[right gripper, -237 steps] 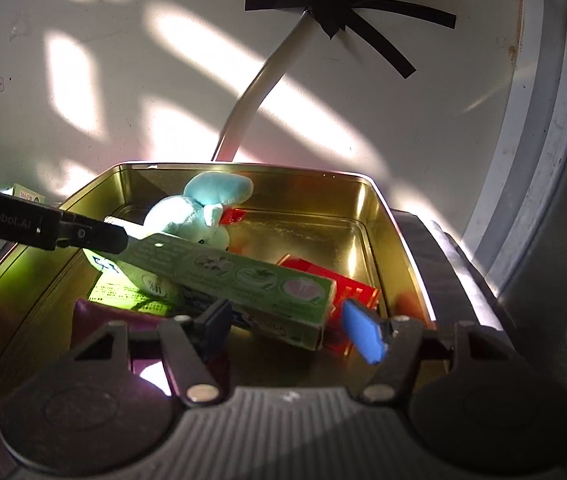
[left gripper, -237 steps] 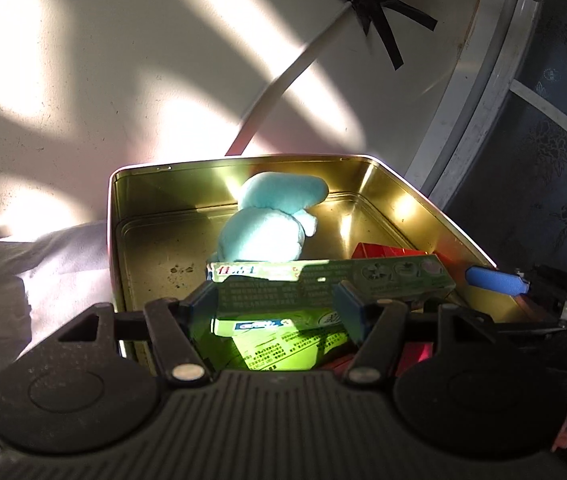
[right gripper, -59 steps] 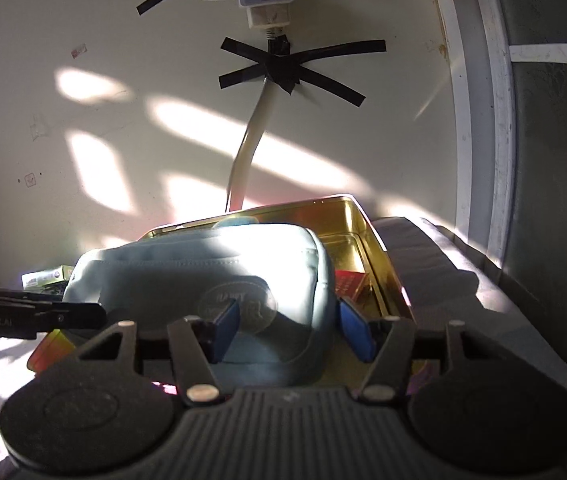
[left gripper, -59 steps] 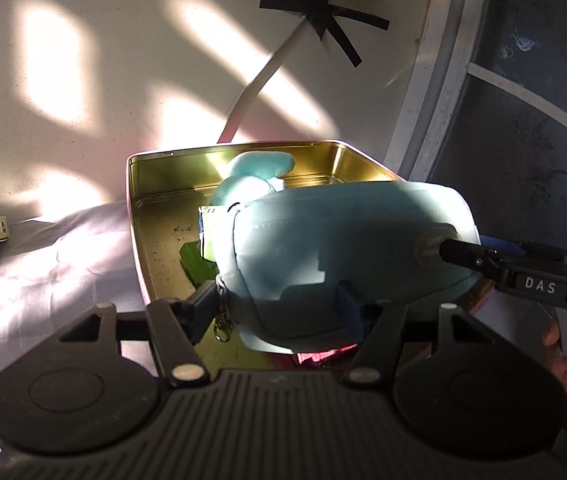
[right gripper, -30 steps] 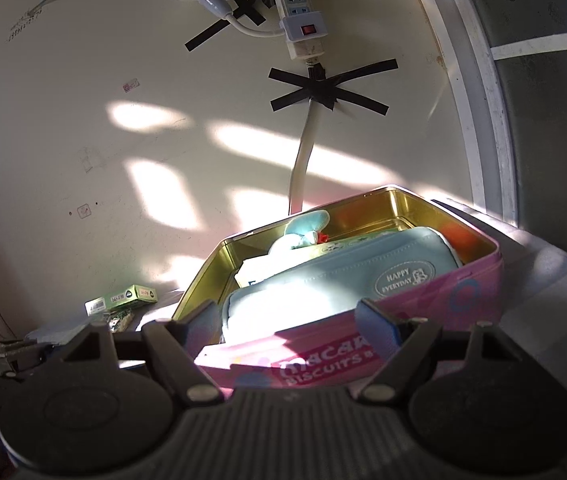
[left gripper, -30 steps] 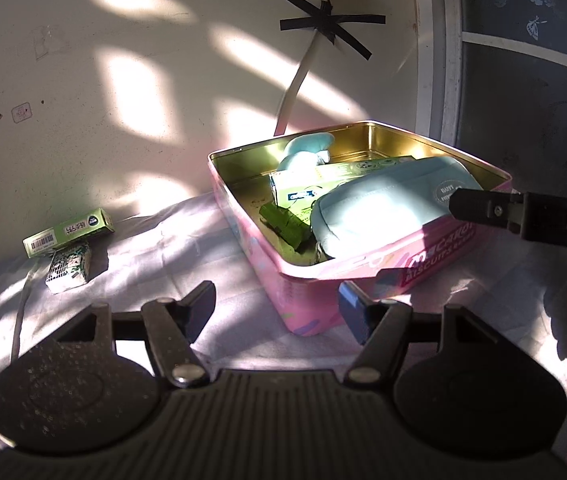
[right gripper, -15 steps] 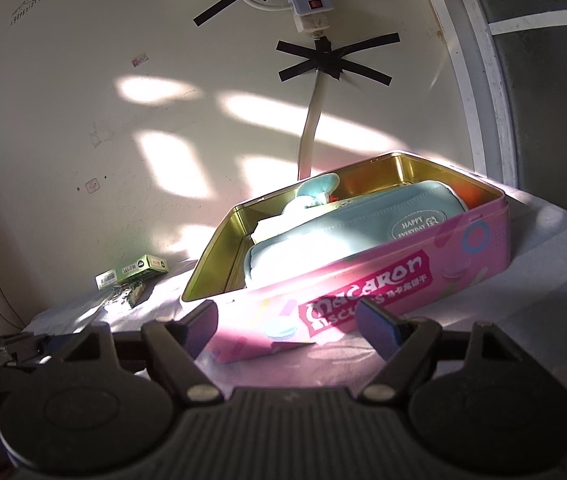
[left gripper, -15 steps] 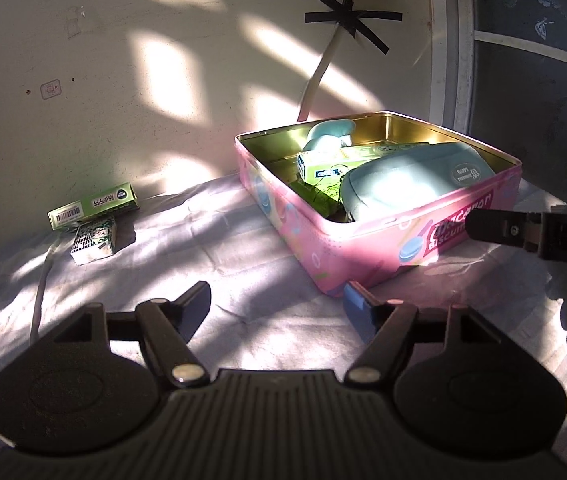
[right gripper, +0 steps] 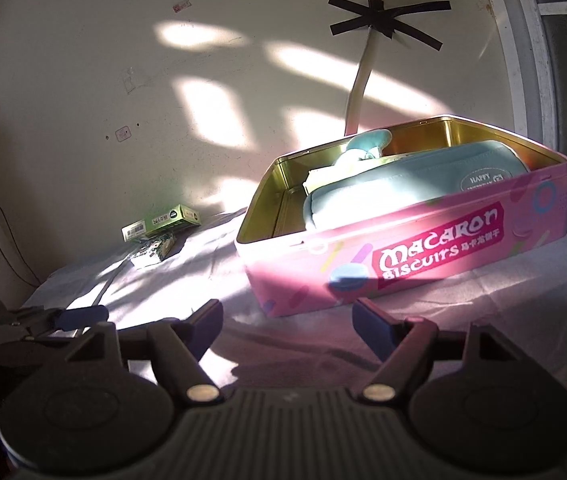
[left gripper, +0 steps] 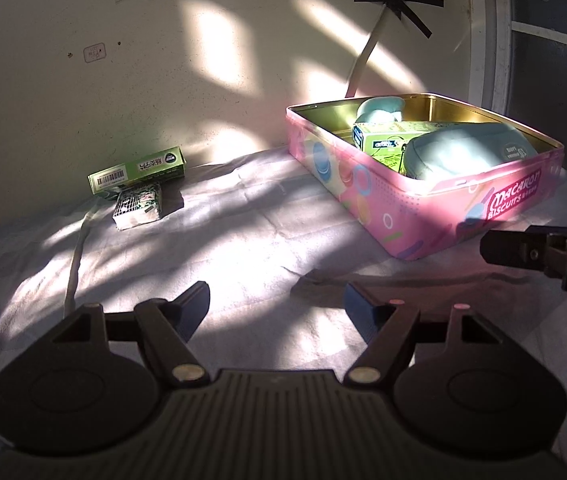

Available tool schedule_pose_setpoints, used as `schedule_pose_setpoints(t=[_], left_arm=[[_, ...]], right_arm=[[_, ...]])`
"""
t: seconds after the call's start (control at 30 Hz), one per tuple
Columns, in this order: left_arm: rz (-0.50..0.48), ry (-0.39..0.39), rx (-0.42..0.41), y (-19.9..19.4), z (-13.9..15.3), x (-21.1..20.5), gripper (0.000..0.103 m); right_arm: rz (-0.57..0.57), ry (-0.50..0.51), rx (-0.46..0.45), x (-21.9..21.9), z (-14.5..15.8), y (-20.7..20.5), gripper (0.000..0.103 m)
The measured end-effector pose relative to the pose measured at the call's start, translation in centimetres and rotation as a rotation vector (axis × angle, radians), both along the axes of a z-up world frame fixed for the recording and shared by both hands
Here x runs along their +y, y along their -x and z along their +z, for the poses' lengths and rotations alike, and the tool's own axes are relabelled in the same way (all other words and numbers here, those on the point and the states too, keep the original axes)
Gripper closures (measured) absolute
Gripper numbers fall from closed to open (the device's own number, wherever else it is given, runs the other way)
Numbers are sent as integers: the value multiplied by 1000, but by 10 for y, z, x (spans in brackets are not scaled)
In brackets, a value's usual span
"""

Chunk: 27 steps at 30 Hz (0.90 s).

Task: Organize objects
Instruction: 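Withdraw both grippers and move toward the small green box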

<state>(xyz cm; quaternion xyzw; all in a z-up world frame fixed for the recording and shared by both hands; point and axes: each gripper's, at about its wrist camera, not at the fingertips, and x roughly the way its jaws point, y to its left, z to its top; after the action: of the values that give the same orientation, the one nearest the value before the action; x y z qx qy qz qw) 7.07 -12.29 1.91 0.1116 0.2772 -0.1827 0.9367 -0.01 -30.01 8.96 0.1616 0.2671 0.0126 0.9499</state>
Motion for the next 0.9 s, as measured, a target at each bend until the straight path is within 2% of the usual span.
schedule_pose_setpoints(t=[0.4, 0.9], left_arm=[[81, -13, 20, -21, -17, 40, 27], [157, -26, 10, -48, -21, 88, 21]], right_arm=[[85, 36, 55, 39, -10, -20, 33], [195, 99, 101, 92, -15, -54, 33]])
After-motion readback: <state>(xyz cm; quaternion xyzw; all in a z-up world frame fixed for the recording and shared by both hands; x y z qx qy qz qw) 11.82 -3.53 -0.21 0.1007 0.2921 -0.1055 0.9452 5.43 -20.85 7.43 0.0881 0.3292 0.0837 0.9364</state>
